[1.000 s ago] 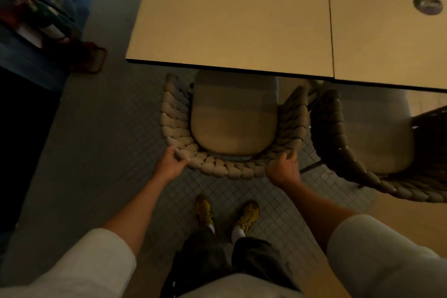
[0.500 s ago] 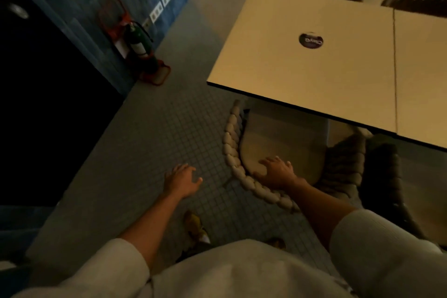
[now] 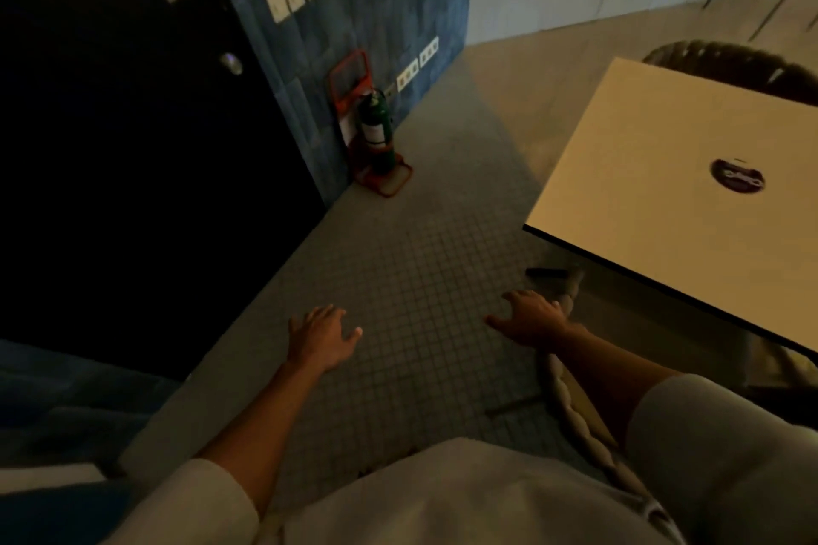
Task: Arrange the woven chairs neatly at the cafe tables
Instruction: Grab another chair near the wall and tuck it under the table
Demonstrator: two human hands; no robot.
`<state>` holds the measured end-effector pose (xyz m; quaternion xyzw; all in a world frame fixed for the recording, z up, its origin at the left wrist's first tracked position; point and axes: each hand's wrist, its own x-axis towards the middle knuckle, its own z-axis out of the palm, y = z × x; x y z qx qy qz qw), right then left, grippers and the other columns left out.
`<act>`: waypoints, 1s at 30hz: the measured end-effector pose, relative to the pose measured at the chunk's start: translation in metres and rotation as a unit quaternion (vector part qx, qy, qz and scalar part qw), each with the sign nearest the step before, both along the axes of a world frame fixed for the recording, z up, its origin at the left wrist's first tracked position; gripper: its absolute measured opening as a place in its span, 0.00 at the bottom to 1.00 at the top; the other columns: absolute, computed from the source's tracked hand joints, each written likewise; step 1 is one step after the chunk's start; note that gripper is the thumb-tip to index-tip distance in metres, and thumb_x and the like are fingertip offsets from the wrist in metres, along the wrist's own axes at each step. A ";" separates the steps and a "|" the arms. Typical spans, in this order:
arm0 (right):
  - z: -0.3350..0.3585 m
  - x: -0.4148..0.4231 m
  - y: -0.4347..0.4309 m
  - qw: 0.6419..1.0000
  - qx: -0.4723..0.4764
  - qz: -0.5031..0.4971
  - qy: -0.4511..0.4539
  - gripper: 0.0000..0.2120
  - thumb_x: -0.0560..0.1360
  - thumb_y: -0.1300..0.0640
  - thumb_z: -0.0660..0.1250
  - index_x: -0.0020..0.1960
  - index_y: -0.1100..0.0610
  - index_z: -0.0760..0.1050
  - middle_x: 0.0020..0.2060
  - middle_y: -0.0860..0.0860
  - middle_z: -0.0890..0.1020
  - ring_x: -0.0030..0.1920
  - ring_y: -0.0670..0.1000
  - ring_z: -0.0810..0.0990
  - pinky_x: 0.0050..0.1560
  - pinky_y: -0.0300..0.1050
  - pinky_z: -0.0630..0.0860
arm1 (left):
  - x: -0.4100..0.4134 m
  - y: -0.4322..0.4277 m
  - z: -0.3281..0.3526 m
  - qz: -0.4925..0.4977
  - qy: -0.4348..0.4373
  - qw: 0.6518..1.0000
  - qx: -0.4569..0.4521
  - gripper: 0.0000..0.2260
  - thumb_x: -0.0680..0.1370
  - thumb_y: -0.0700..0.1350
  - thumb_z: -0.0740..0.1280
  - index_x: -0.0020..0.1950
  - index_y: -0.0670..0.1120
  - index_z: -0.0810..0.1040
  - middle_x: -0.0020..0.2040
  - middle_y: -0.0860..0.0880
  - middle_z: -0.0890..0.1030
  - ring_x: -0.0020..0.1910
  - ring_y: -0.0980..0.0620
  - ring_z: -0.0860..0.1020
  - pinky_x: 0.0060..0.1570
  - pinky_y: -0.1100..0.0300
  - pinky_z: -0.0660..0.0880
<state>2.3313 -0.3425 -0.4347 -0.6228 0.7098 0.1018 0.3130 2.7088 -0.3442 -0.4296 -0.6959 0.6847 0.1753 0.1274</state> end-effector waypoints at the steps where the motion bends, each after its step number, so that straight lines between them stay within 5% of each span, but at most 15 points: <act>1: -0.004 0.009 -0.014 1.000 0.003 0.005 -0.011 0.42 0.73 0.26 0.60 0.78 0.50 0.63 0.78 0.52 0.66 0.77 0.57 0.64 0.74 0.67 0.61 | 0.009 -0.006 0.001 0.011 0.008 1.000 -0.004 0.29 0.79 0.65 0.61 0.75 0.51 0.70 0.76 0.49 0.71 0.74 0.46 0.69 0.71 0.45 0.64; 7: -0.026 0.043 -0.085 0.999 0.014 0.043 -0.021 0.40 0.73 0.27 0.62 0.77 0.48 0.65 0.76 0.53 0.67 0.74 0.58 0.68 0.70 0.61 0.70 | 0.026 -0.051 0.002 0.078 0.120 0.990 0.015 0.36 0.79 0.62 0.65 0.81 0.46 0.59 0.78 0.44 0.67 0.75 0.44 0.69 0.70 0.49 0.70; 16: -0.075 0.051 -0.208 0.998 0.047 0.016 -0.041 0.38 0.74 0.29 0.63 0.76 0.49 0.66 0.75 0.54 0.69 0.71 0.59 0.71 0.69 0.63 0.71 | 0.000 -0.199 -0.003 0.020 0.064 0.997 0.046 0.33 0.79 0.63 0.63 0.79 0.48 0.62 0.76 0.43 0.70 0.72 0.41 0.72 0.69 0.47 0.71; 24: -0.070 -0.025 -0.331 0.998 0.035 -0.050 -0.027 0.34 0.78 0.31 0.58 0.76 0.49 0.67 0.76 0.54 0.68 0.77 0.60 0.62 0.75 0.73 0.50 | -0.068 -0.397 0.025 -0.091 -0.038 0.994 0.055 0.30 0.80 0.64 0.62 0.77 0.50 0.67 0.71 0.43 0.76 0.69 0.41 0.75 0.66 0.47 0.72; 30: -0.047 -0.100 -0.431 0.996 -0.004 -0.082 -0.025 0.34 0.78 0.31 0.58 0.77 0.50 0.67 0.77 0.54 0.67 0.79 0.59 0.59 0.75 0.72 0.52 | -0.123 -0.521 0.044 -0.116 -0.021 0.993 0.007 0.27 0.80 0.62 0.62 0.76 0.51 0.69 0.70 0.43 0.77 0.69 0.40 0.74 0.67 0.48 0.70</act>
